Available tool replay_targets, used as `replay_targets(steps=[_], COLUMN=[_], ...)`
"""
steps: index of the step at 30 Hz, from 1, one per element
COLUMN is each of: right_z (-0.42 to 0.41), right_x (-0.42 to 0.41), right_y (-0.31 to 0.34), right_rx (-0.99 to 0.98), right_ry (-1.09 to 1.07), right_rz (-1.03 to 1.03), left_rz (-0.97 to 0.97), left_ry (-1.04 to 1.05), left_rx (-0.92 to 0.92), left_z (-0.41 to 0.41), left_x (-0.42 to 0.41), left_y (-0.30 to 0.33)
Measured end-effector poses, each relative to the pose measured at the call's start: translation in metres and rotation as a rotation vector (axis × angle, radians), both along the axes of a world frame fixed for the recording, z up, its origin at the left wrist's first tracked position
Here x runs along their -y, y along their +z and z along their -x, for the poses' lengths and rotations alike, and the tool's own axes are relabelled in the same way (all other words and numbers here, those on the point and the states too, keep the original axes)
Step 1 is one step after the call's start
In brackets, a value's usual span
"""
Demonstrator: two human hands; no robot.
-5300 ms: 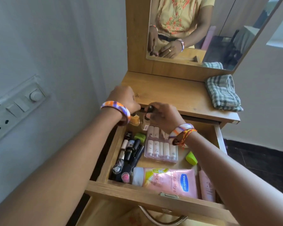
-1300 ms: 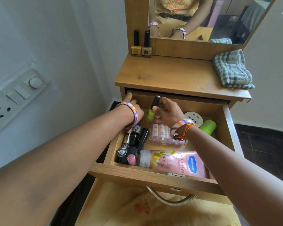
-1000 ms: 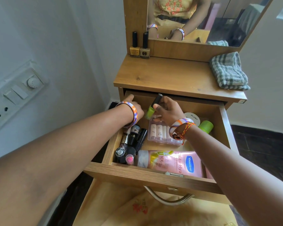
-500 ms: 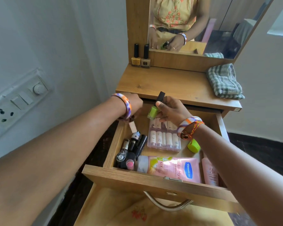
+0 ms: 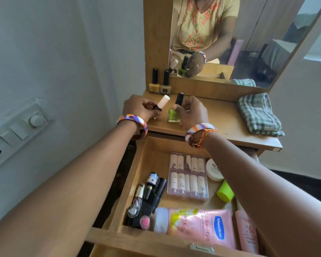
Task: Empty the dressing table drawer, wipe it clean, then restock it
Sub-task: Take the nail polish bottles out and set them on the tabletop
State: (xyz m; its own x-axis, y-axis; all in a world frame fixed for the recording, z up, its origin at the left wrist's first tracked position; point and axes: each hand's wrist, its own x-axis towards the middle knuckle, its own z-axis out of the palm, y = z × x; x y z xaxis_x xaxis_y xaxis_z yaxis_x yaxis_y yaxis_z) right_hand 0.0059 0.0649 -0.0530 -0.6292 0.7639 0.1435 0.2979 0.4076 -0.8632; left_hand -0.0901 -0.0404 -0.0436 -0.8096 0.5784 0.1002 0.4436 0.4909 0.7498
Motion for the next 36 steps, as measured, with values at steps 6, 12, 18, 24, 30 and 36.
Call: replay_targets(steps=[6, 12, 18, 24, 30, 36], right_z=[0.037, 0.065, 0.079, 0.089, 0.090, 0.065], right_x=[-0.011, -0.028, -0.035, -0.035, -0.036, -0.028], right_y=[-0.001, -0.003, -0.006, -0.010, -0.006, 0.002], right_rx=[-0.039, 0.019, -0.012, -0.063, -0.032, 0.055], right_ry=[-0.036, -0.043, -0.039, -0.095, -0.112, -0.109], right_rz=[0.040, -0.015, -0.006, 0.080, 0.116, 0.096], left_rz=[-0.004, -0.001, -0.035, -0.074, -0.040, -0.082], left_ry=[0.072, 0.135, 0.197, 0.214, 0.202, 0.224], left_rx=[-0.057, -0.045, -0.061, -0.072, -0.069, -0.088], left_z=[0.027, 0.048, 0.063, 0.073, 0.075, 0.056], left_x=[-0.022, -0.038, -0.052, -0.057, -0.060, -0.044], left_y=[-0.004, -0.005, -0.011, -0.015, -0.012, 0.001])
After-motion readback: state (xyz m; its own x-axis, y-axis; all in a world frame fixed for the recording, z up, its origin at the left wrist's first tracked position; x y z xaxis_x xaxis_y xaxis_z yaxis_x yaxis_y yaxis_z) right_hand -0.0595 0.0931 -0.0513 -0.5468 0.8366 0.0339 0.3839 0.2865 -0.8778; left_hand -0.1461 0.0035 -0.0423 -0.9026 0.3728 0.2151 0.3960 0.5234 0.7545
